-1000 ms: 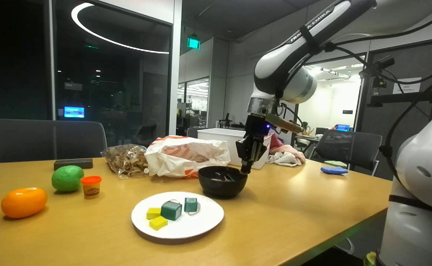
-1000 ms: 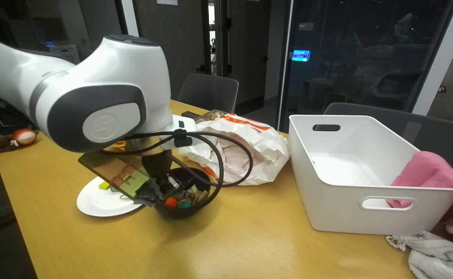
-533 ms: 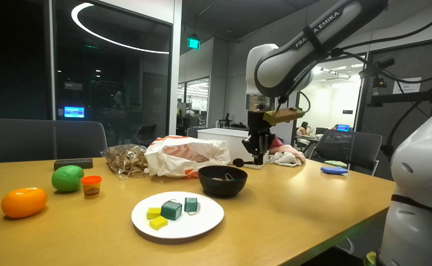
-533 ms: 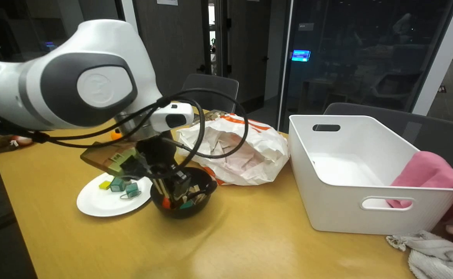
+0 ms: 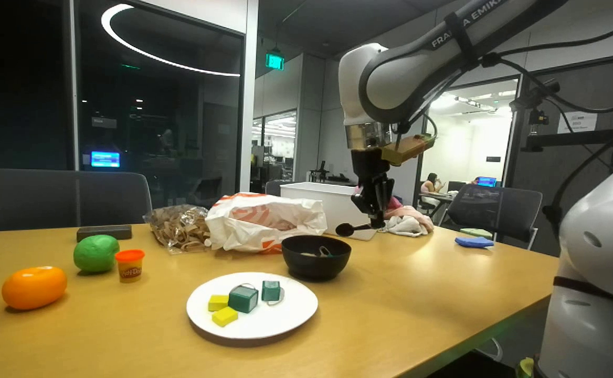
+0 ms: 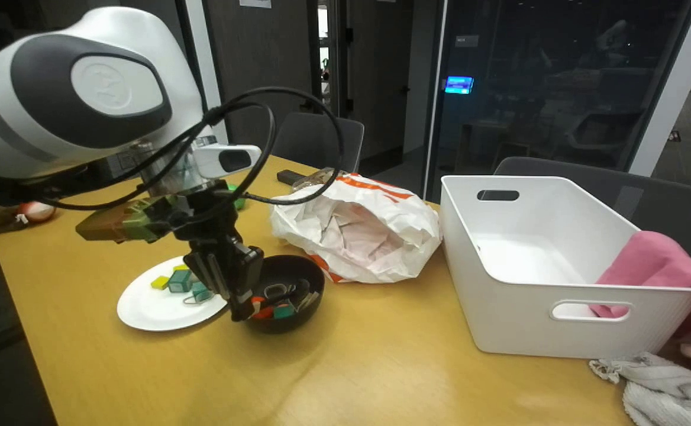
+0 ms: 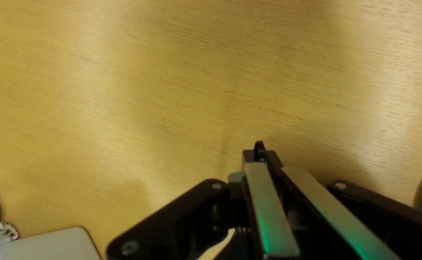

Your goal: Use the black spoon to stir in the black bowl

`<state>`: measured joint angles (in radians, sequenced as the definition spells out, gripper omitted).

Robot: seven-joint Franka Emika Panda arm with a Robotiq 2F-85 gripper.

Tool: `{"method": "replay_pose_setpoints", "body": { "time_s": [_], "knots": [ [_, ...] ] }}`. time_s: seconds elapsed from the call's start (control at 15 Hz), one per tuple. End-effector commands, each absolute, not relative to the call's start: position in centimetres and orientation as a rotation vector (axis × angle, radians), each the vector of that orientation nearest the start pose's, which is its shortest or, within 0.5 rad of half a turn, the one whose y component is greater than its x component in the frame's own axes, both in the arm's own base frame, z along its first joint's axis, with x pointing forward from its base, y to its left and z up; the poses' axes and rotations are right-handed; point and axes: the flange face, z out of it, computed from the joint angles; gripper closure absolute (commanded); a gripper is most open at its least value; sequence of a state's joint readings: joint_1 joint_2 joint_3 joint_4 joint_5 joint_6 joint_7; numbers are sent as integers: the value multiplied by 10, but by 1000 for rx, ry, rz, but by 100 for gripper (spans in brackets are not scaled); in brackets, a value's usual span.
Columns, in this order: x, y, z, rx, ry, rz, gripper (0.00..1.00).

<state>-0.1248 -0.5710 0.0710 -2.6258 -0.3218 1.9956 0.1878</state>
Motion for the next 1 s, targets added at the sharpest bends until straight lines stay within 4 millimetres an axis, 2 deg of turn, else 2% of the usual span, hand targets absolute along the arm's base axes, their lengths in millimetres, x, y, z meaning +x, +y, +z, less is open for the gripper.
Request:
{"method": "replay_pose_setpoints", "body": {
  "time_s": [0.0,0.2,0.93],
  "knots": [
    [358,-33,434,-3527,103,100,91],
    [364,-36,422,-3544,83,156,91],
    [375,-18,395,-3512,-84,294,91]
  ]
}}
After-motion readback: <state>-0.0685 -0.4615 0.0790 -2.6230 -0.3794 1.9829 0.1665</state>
